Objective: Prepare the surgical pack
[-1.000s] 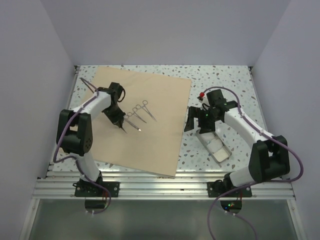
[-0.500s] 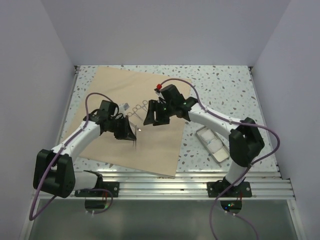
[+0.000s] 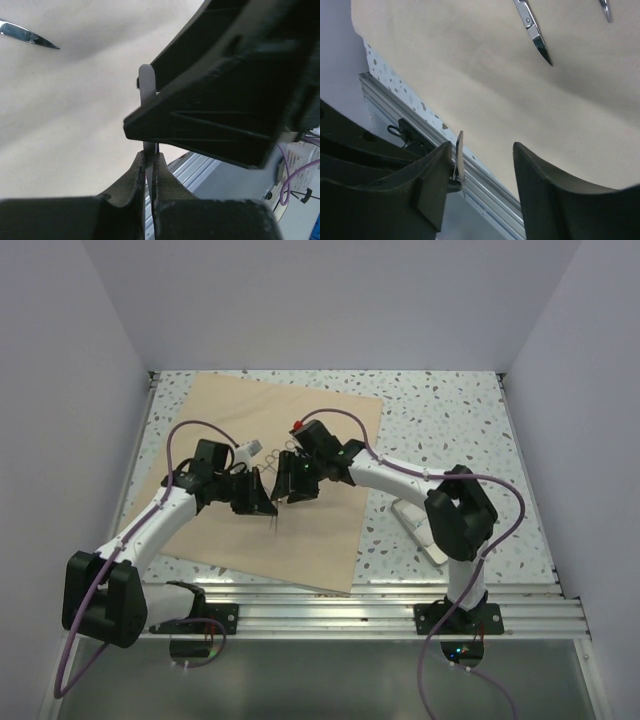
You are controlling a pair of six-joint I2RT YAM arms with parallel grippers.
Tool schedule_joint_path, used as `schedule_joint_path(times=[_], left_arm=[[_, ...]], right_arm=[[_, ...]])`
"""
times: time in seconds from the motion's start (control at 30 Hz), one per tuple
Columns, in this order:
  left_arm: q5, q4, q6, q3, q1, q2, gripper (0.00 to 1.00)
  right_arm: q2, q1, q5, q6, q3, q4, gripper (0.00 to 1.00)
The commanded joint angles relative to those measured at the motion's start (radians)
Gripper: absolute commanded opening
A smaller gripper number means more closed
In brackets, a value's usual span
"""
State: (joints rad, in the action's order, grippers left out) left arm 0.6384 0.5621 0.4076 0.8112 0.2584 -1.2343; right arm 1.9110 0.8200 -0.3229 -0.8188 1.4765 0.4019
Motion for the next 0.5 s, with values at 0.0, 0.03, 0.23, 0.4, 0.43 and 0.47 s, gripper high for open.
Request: schedule_joint_path(times=[0.0,0.03,0.23,0.4,0.43,0.47], left_arm=[[0.044,-0.044,-0.024,0.009,0.004,0.018,0.0],[0.038,-0.044,-0.029,0.013,0.002,0.018,0.0],[0.029,-0.041,-0.038,0.02,0.004,0.021,0.28],[0.014,-0.064,-0.035,0.029,0.002,0.067,0.69],[-0.009,-0.059,-0.039,0.032,0.002,0.073,0.71],[-0.022,-0.044,-0.044,0.037,0.001,0.082,0.72]], right_arm=[[0.034,0.011,-0.005,-0.036,0.031,-0.02,0.52],[0.042,0.013,-0.024,-0.037,0.037,-0.02,0.48],[0.077,0.013,-0.065,-0.034,0.06,-0.015,0.04],[0.048,0.005,0.024,0.085,0.085,0.104,0.0],[0.042,0.002,0.051,0.122,0.093,0.135,0.0],[0.033,-0.01,0.126,0.162,0.102,0.212,0.0]])
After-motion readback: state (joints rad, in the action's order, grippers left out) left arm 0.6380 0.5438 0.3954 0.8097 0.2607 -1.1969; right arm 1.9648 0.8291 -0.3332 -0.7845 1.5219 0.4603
